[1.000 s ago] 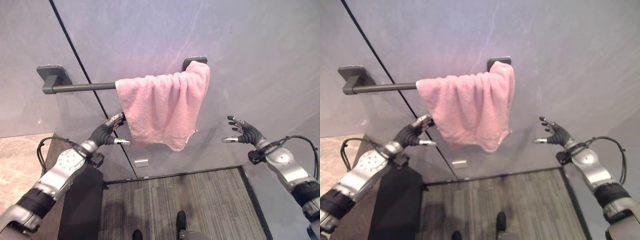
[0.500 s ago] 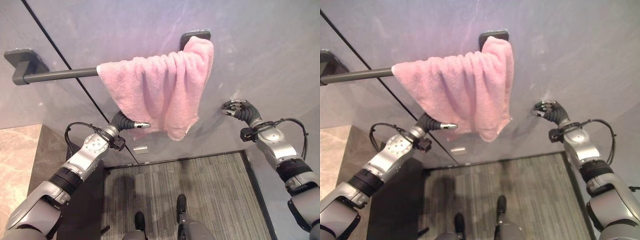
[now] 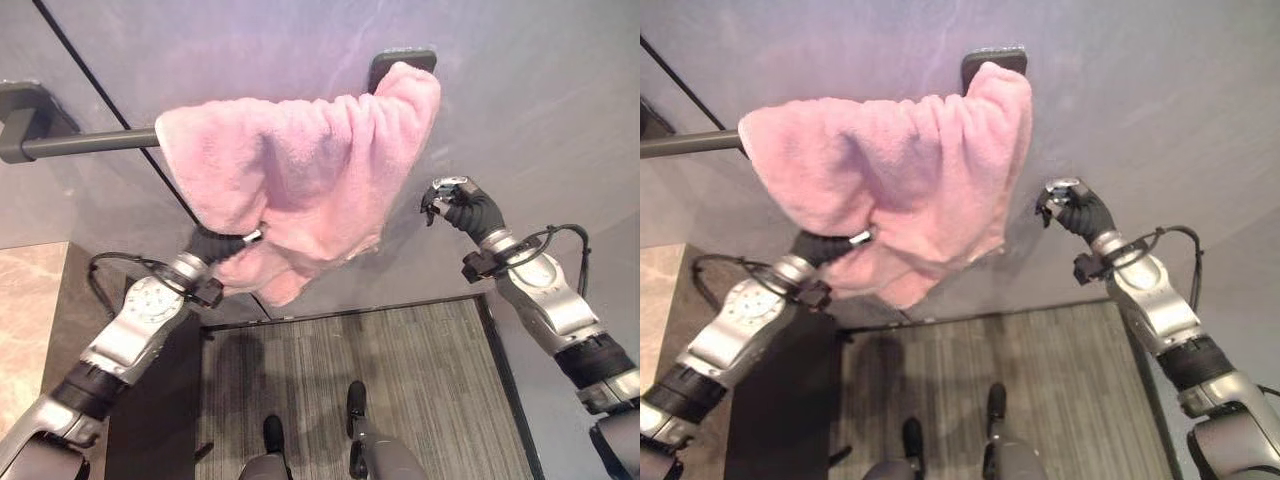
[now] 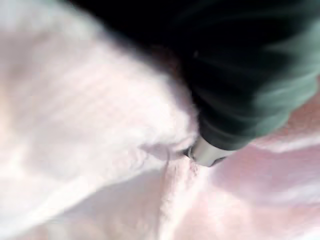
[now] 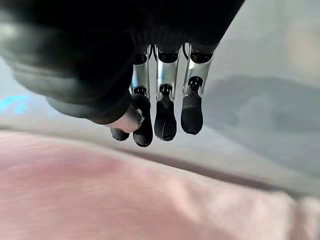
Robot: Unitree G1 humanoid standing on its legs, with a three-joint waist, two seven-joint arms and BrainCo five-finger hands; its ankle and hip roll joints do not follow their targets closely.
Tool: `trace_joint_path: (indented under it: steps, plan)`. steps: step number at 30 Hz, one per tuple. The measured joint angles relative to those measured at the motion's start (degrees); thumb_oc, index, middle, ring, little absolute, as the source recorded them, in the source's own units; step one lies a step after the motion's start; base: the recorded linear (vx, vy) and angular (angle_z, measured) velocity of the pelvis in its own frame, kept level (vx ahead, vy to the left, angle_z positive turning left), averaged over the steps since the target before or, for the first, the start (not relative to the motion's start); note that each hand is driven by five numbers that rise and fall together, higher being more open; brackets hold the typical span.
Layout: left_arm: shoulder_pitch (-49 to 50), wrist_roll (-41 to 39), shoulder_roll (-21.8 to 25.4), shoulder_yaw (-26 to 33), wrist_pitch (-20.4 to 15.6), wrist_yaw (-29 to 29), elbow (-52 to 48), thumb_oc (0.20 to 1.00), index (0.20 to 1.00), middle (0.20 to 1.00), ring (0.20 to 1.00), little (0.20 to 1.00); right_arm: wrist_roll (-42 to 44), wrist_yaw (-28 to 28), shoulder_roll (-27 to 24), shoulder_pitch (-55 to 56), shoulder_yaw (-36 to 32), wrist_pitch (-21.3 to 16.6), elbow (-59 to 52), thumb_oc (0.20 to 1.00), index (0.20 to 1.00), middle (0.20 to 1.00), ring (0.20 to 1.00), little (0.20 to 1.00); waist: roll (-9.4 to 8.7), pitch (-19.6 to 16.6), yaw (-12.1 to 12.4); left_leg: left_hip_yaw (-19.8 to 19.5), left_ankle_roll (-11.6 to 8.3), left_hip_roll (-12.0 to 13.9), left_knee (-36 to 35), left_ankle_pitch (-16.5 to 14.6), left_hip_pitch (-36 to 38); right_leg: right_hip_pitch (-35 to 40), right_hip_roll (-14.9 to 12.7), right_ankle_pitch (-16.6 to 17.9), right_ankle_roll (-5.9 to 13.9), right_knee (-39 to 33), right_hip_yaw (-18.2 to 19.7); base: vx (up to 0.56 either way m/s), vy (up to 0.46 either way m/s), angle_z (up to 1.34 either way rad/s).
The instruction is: Put brush and paste in cup on sink, flatten towel.
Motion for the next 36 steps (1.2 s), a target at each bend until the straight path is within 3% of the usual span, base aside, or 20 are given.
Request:
trace_joint_path:
  steps: [5,11,15,19,21,22,23,32,36]
  plan:
    - [8.19,0.44,-0.23,11.01,-2.32,1.66,-7.74,0.200,0.200,0.200,0.200,0.200,-0.01,0.39,-0.33,0.08,-1.20,-1.95,-9.57,0.200,0.200,0.200,0.200,0.200,-0.51,0.33,0.81,-0.08,-0.02,0.04,-0.01,-0.02,0.53,0.58,-0.03,-0.11,0.13,0.00,-0.09,0.00,0.000,0.00]
    - [12.27,0.34,-2.56,14.13,-3.84,2.85,-9.72,0.200,0.200,0.200,0.200,0.200,-0.11,2.36,-0.38,-0.77,-0.16,-2.53,-15.79,0.200,0.200,0.200,0.200,0.200,-1.03,0.60,2.59,-0.21,-0.01,0.04,-0.01,-0.01,0.25,0.61,-0.09,-0.08,0.11,0.00,-0.54,-0.02,0.002,0.01]
    - [14.99,0.37,-2.66,12.45,-3.96,2.02,-8.67,0.200,0.200,0.200,0.200,0.200,-1.61,3.15,0.81,-2.60,3.78,-2.63,-14.77,0.200,0.200,0.200,0.200,0.200,-1.51,0.76,3.08,-1.01,0.00,-0.04,0.02,0.01,-0.47,0.41,-0.24,-0.14,0.18,0.00,-1.03,-0.06,0.009,0.10]
    - [13.45,0.43,-8.58,7.18,-2.52,2.27,2.42,0.200,0.200,0.200,0.200,0.200,-2.53,1.00,11.61,-5.62,8.80,-0.97,-5.32,0.200,0.200,0.200,0.200,0.200,-1.85,0.85,3.22,-1.10,0.03,-0.31,0.04,0.14,-1.96,-1.41,-0.49,0.11,-0.07,0.01,-1.08,-0.05,0.011,0.02]
    - [12.09,0.68,-10.45,6.98,-2.37,2.35,2.65,0.206,0.206,0.206,0.206,0.206,-2.75,0.42,12.03,-6.58,10.57,0.12,-4.32,0.200,0.200,0.200,0.200,0.200,-1.85,0.85,3.51,-1.18,0.02,-0.27,0.04,0.14,-2.43,-1.74,-0.46,0.11,-0.07,0.01,-1.14,0.00,0.000,0.00]
    - [11.34,2.08,-10.47,7.08,-1.63,2.40,2.66,0.291,0.291,0.291,0.291,0.291,-2.84,0.00,12.09,-6.67,10.60,0.52,-4.35,0.495,0.495,0.495,0.495,0.495,-1.85,0.85,3.65,-1.18,0.02,-0.20,0.04,0.14,-2.41,-1.74,-0.39,0.11,-0.07,0.01,-1.12,0.00,0.000,0.00]
    - [11.13,2.24,-10.48,7.19,-1.35,2.50,2.77,0.228,0.228,0.228,0.228,0.228,-3.45,-0.22,12.10,-7.00,10.59,0.59,-4.39,1.000,1.000,1.000,1.000,1.000,-1.85,0.85,3.61,-1.05,0.01,-0.22,0.04,0.13,-2.35,-1.74,-0.39,0.11,-0.07,0.01,-1.00,0.01,0.022,-0.03]
    - [11.81,4.83,-11.39,7.65,0.21,2.47,2.42,0.200,0.200,0.200,0.200,0.200,-13.53,-1.12,10.69,-2.32,7.77,3.12,-4.89,1.000,1.000,1.000,1.000,1.000,-2.24,0.69,2.90,-0.17,0.00,-0.22,0.02,0.10,-1.36,-1.29,-0.06,0.16,-0.01,0.01,-0.21,0.01,0.018,-0.04]
    - [12.37,6.22,-11.39,8.40,0.51,2.41,2.28,0.200,0.200,0.200,0.200,0.200,-18.29,-1.08,6.65,3.24,4.64,5.88,-2.85,1.000,1.000,1.000,1.000,1.000,-2.45,0.68,2.68,-0.02,0.01,-0.29,0.01,0.10,-1.22,-1.22,-0.12,0.29,0.08,0.01,0.03,0.00,0.003,-0.01]
